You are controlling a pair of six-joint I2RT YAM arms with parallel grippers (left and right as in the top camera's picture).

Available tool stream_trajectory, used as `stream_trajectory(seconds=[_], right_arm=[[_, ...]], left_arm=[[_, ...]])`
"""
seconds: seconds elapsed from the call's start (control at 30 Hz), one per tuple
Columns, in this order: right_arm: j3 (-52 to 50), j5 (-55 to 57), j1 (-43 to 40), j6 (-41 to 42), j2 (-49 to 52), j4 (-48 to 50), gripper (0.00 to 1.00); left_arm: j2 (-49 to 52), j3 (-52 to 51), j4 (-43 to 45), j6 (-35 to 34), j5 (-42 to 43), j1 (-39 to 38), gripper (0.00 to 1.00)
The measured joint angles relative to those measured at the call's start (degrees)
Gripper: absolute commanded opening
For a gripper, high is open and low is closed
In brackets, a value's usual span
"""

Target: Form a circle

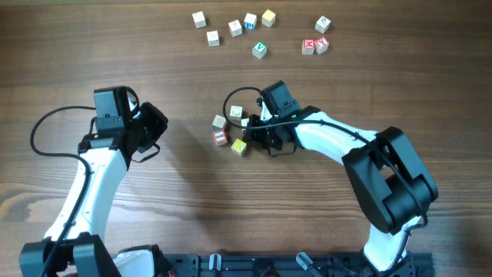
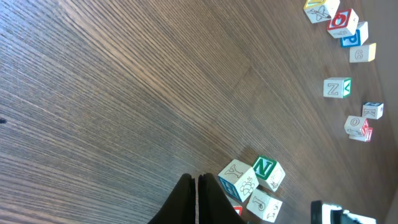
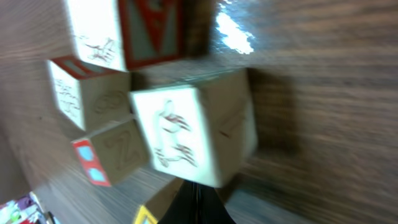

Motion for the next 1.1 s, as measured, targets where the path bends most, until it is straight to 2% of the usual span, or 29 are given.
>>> stream_trajectory(seconds=[0.2,0.73,1.1], right_arm=[[0.17,4.96,-1.22,2.03,-1.57,-7.50,0.04],[0.15,-6.75,-1.16,-5.97,-1.68,-3.67,0.04],[0.15,-5.75,-1.11,-5.22,-1.68,-7.37,0.04]], left_arm=[[0.00,0.00,-0.72,0.02,-0.17,0.00,0.06],[0.00,0.00,-0.74,0.20,-0.20,0.00,0.07],[0.00,0.00,-1.29,0.22,-0.20,0.00,0.06]])
